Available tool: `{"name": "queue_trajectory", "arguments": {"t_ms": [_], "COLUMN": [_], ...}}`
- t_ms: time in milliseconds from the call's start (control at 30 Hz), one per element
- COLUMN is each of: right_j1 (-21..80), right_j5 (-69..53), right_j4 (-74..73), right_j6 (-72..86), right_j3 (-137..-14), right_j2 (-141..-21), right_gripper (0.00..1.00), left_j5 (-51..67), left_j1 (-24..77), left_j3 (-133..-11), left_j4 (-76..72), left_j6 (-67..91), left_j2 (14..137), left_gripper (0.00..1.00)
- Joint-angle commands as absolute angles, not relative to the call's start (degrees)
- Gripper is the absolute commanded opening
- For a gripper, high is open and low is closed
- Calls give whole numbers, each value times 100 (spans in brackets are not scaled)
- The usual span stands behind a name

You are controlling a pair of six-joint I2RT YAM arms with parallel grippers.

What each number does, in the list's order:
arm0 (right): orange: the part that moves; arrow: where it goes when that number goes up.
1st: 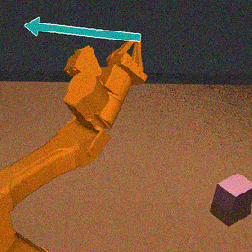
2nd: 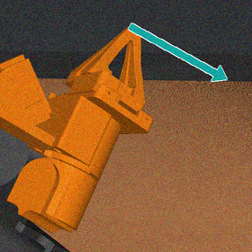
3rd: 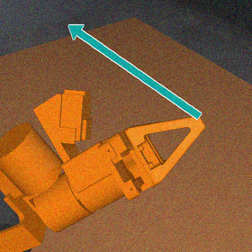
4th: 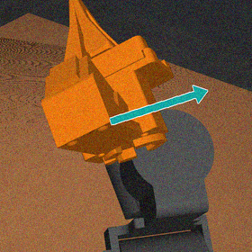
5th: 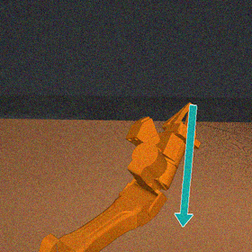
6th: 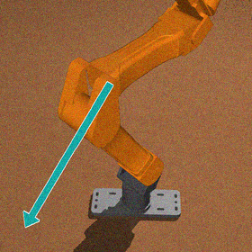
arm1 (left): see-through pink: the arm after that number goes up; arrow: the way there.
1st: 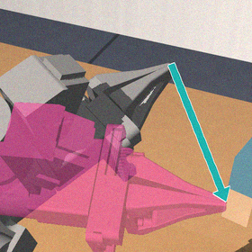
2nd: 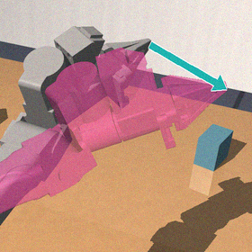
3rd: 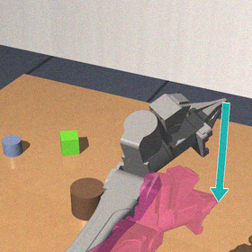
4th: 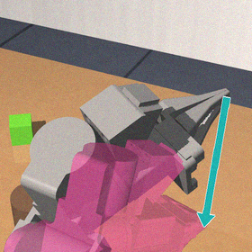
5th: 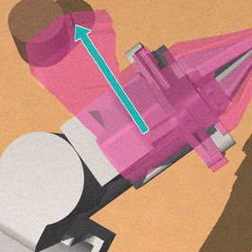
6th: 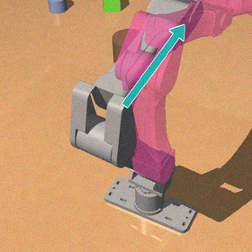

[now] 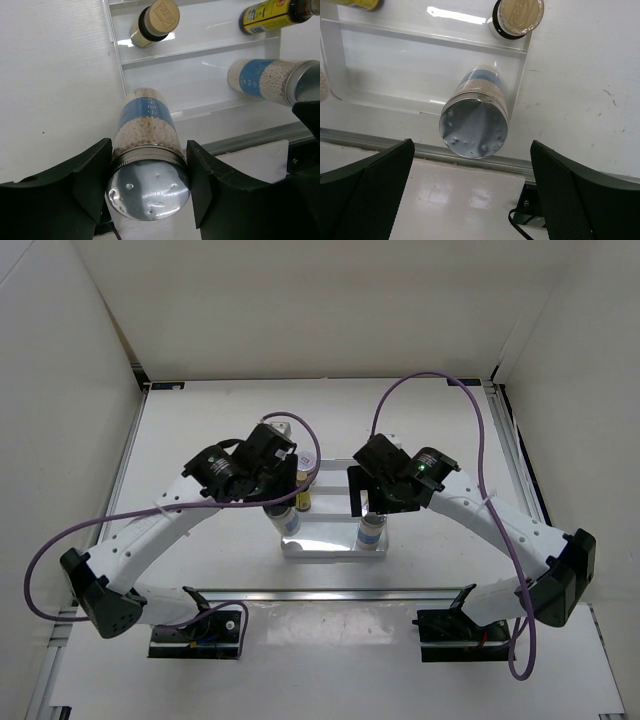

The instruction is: Organize the condiment bottles

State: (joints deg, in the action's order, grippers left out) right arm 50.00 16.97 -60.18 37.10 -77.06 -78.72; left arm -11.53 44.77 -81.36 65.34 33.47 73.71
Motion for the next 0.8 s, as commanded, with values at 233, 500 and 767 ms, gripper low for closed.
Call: {"name": "queue_trajectory", "arguments": {"t_ms": [233, 500, 767], "right_j1": [5036, 5036, 5036], "right_j5": [2100, 2434, 2979], "right_j4": [-6240, -6346, -6538], "right_j6": [3823, 3946, 4016], "right_j3": [-7717, -7778, -7997], "right_j2": [-7532, -7427, -7321], "right_gripper": [100, 100, 100], "left_j5": [-835, -835, -1045], "left_j1": [4614, 4614, 4614], "left_j3": [-7348, -6812, -7145], "left_j4": [5151, 4667, 4667], "left_j6": [3419, 3305, 3190], "left_j2": [7717, 7770, 7708], "left_gripper": [28, 61, 100]}}
